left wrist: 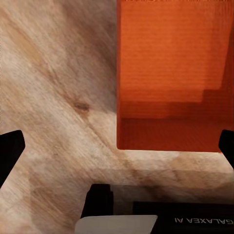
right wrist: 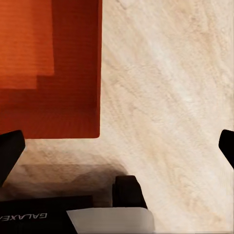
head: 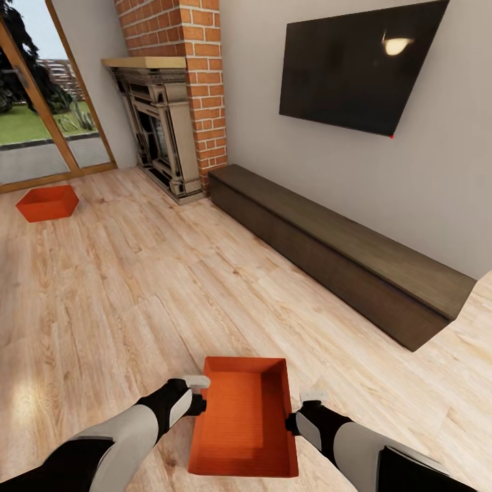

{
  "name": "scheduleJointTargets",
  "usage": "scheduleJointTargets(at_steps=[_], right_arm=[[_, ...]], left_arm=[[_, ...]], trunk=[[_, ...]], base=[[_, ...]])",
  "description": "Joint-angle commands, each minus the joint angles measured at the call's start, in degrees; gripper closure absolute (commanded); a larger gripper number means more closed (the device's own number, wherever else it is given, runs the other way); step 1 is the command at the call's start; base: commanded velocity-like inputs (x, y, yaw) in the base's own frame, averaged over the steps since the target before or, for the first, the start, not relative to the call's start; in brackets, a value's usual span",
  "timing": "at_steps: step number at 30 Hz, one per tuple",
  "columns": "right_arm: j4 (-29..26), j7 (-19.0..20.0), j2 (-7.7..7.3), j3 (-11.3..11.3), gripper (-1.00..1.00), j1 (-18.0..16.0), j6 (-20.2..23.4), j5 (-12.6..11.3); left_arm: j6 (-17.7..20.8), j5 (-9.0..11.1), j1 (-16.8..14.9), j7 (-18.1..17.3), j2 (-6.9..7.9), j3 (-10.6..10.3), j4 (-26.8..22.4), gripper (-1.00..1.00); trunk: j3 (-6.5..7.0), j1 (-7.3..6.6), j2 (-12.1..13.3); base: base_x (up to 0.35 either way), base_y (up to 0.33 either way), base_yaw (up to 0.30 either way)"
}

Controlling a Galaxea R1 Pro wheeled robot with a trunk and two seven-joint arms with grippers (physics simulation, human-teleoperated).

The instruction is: Move the two storage containers from the living room to the garage. In the garage, place one container on the floor and stack the other container on top of it (either order is fine).

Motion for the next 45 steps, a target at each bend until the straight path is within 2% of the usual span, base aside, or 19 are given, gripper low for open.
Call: scheduleJointTargets(at_steps=[1, 6, 11, 12, 15, 32, 38, 45], right_arm=[[-0.1, -0.3, -0.03, 0.5, -1.00, 0.0, 0.4, -0.4], [-0.1, -0.3, -0.03, 0.5, -1.00, 0.0, -3.0, -0.4], [-0.2, -0.3, -0.03, 0.6, -1.00, 0.0, -4.5, -0.4], [-0.2, -0.3, -0.03, 0.9, -1.00, 0.0, -6.9, -0.3], [-0.2, -0.3, -0.03, 0.8, -1.00, -0.1, -8.4, -0.2], [-0.3, -0.3, 0.13, 1.3, -1.00, 0.0, -11.5, -0.2], [-0.3, -0.2, 0.04, 1.3, -1.00, 0.0, -11.5, -0.1], [-0.3, 0.1, -0.02, 1.3, -1.00, 0.0, -11.5, -0.1]], left_arm=[[0.3, 0.0, 0.0, 0.2, -0.02, 0.1, -0.2, -1.00], [-0.7, 0.0, 0.0, 0.3, 0.06, -0.1, -0.5, -1.00], [-0.8, -0.1, 0.0, 0.3, 0.06, -0.1, -0.6, -1.00], [-0.9, -0.1, 0.0, 0.3, 0.07, -0.1, -0.6, -1.00], [-0.9, -0.1, 0.0, 0.3, 0.07, -0.1, -0.6, -1.00], [-1.0, -0.2, 0.0, 0.2, 0.14, -0.2, -0.8, -1.00], [-6.0, -0.1, 0.0, 0.3, 0.07, -0.2, -0.3, -1.00], [-7.2, 0.0, 0.0, 0.2, 0.00, -0.2, 0.0, -1.00]], trunk=[[-0.04, 0.00, 0.0], [-0.04, 0.00, 0.0], [-0.04, 0.00, 0.0], [-0.04, 0.00, 0.0], [-0.04, 0.00, 0.0], [-0.04, 0.00, 0.0], [-0.04, 0.00, 0.0], [-0.04, 0.00, 0.0]], base=[[0.000, 0.000, 0.000], [0.000, 0.000, 0.000], [0.000, 0.000, 0.000], [0.000, 0.000, 0.000], [0.000, 0.000, 0.000], [0.000, 0.000, 0.000], [0.000, 0.000, 0.000], [0.000, 0.000, 0.000]])
